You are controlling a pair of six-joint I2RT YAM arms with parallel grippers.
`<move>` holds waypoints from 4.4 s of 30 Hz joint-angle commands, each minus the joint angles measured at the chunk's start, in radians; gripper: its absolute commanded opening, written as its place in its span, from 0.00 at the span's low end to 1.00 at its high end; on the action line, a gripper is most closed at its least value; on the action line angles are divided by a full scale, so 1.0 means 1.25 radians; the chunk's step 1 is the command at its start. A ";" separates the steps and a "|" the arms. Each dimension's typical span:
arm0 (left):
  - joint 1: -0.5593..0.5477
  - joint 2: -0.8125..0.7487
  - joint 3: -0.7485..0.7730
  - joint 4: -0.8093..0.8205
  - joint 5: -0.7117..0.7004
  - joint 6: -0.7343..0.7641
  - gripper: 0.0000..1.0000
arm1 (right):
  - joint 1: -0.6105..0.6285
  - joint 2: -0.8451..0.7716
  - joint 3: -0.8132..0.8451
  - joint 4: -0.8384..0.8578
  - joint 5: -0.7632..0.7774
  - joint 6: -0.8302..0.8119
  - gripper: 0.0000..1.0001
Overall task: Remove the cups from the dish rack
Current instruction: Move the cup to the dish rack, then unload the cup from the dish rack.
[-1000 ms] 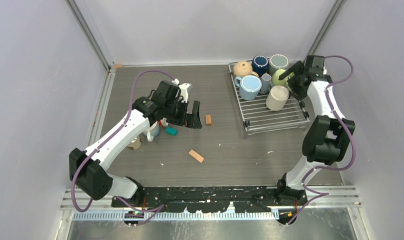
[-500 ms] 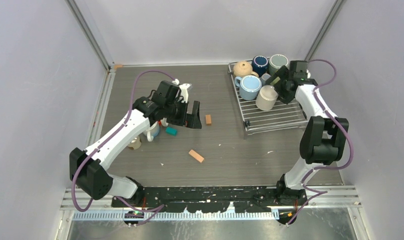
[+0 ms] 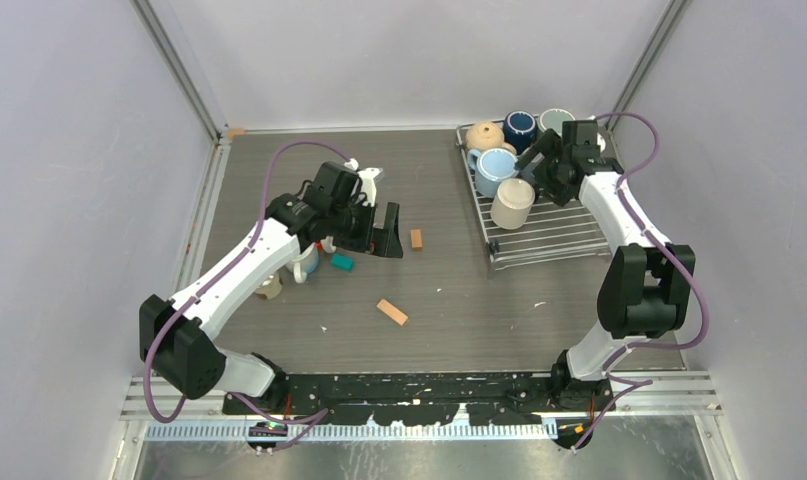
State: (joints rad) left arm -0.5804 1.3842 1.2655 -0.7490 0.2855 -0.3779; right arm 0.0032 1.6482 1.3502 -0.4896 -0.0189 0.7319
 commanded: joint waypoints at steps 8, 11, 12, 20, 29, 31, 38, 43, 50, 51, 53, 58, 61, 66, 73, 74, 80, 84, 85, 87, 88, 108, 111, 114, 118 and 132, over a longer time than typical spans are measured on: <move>-0.005 -0.001 -0.005 0.034 0.014 0.009 1.00 | -0.032 0.062 0.102 0.112 -0.153 -0.161 1.00; -0.005 0.001 -0.004 0.033 0.012 0.010 1.00 | -0.032 0.109 0.153 0.081 -0.178 -0.163 1.00; -0.005 0.001 -0.004 0.033 0.011 0.011 1.00 | -0.032 0.122 0.165 0.069 -0.183 -0.160 1.00; -0.005 0.005 -0.004 0.032 0.010 0.011 1.00 | -0.032 0.141 0.152 0.037 -0.195 -0.142 1.00; -0.005 0.007 -0.003 0.032 0.009 0.010 1.00 | -0.032 0.106 0.101 0.012 -0.179 -0.143 1.00; -0.005 0.008 -0.003 0.032 0.008 0.010 1.00 | -0.032 0.101 0.094 0.007 -0.173 -0.145 1.00; -0.005 0.009 -0.004 0.032 0.008 0.009 1.00 | -0.032 0.060 0.058 -0.006 -0.138 -0.125 1.00; -0.005 0.009 -0.003 0.032 0.008 0.009 1.00 | -0.034 0.028 0.025 -0.001 -0.139 -0.094 1.00; -0.005 0.008 -0.004 0.032 0.008 0.009 1.00 | -0.035 -0.009 -0.031 0.022 -0.167 -0.062 1.00; -0.005 0.007 -0.004 0.032 0.008 0.009 1.00 | -0.035 -0.014 -0.036 0.022 -0.169 -0.060 1.00; -0.005 0.007 -0.004 0.032 0.008 0.009 1.00 | -0.035 -0.024 -0.045 0.021 -0.173 -0.058 1.00; -0.007 0.008 -0.004 0.032 0.011 0.008 1.00 | -0.035 -0.064 -0.084 0.044 -0.186 -0.051 1.00; -0.006 0.007 -0.004 0.032 0.011 0.008 1.00 | -0.035 -0.079 -0.108 0.062 -0.204 -0.052 1.00; -0.007 0.007 -0.003 0.032 0.011 0.008 1.00 | -0.033 -0.116 -0.170 0.109 -0.226 -0.053 1.00; -0.009 0.010 -0.003 0.032 0.011 0.008 1.00 | -0.015 -0.183 -0.246 0.155 -0.217 -0.082 1.00; -0.009 0.010 -0.004 0.032 0.011 0.008 1.00 | -0.011 -0.188 -0.254 0.158 -0.211 -0.088 1.00; -0.011 0.013 -0.002 0.032 0.011 0.008 1.00 | 0.025 -0.215 -0.275 0.131 -0.130 -0.146 1.00; -0.012 0.015 -0.002 0.033 0.012 0.008 1.00 | 0.058 -0.219 -0.279 0.111 -0.061 -0.184 1.00; -0.012 0.017 -0.002 0.033 0.013 0.008 1.00 | 0.068 -0.218 -0.280 0.109 -0.039 -0.197 1.00; -0.013 0.018 -0.002 0.033 0.013 0.008 1.00 | 0.079 -0.216 -0.284 0.109 -0.015 -0.212 1.00; -0.013 0.019 -0.002 0.033 0.013 0.008 1.00 | 0.084 -0.216 -0.286 0.110 -0.005 -0.219 1.00; -0.016 0.023 -0.003 0.032 0.012 0.008 1.00 | 0.148 -0.185 -0.339 0.198 0.111 -0.279 0.63; -0.017 0.023 -0.004 0.033 0.012 0.008 1.00 | 0.152 -0.176 -0.336 0.211 0.128 -0.276 0.55; -0.016 0.025 -0.004 0.032 0.011 0.008 1.00 | 0.158 -0.168 -0.332 0.226 0.143 -0.270 0.48; -0.017 0.026 -0.004 0.032 0.011 0.008 1.00 | 0.176 -0.155 -0.322 0.240 0.170 -0.274 0.41; -0.018 0.033 -0.004 0.031 0.011 0.008 1.00 | 0.219 -0.145 -0.361 0.293 0.250 -0.329 0.42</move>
State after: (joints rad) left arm -0.5983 1.4227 1.2617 -0.7471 0.2886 -0.3779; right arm 0.2672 1.4666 0.9062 -0.2062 0.2390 0.3569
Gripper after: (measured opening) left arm 0.996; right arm 0.420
